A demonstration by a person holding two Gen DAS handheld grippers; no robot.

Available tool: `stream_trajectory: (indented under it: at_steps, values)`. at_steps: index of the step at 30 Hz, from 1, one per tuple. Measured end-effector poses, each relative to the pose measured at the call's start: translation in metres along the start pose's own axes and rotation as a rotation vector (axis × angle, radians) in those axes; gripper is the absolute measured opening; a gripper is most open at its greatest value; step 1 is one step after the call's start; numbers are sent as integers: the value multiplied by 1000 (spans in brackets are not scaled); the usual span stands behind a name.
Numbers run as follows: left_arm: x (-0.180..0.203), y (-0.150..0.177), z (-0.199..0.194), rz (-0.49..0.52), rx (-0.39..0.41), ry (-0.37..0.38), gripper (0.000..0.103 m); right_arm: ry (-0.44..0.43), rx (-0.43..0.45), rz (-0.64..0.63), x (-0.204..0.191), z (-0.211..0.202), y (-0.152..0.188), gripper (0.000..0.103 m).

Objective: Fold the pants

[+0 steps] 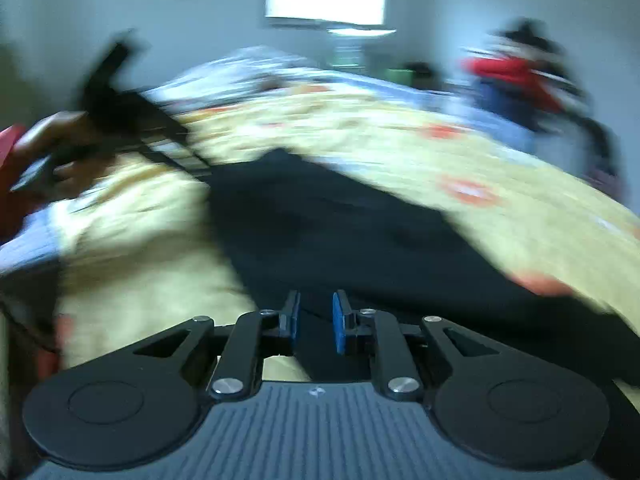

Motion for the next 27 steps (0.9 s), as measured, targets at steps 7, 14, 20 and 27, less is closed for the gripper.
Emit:
stream_trajectory:
  at_steps: [7, 14, 20, 27]
  values:
    - [79, 15, 2, 173, -4, 160, 59, 629, 61, 471, 144, -118, 75, 23]
    - [167, 55, 25, 331, -53, 335, 63, 671, 294, 1012, 199, -213, 164, 72]
    - [215, 90, 43, 448, 18, 378, 66, 555, 314, 1197, 189, -213, 191, 71]
    - [225, 109, 55, 470, 113, 359, 75, 553, 309, 1171, 198, -186, 180, 71]
Point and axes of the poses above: each gripper's, at about its wrist camera, not at the fingertips, and z roughly the way its jaws point, x to its right, y to its underside, the point moved 3 cm from there along z, roughly the way its jaws point, and after that the axes turned 2 degrees about x, right-handed, at the moved point
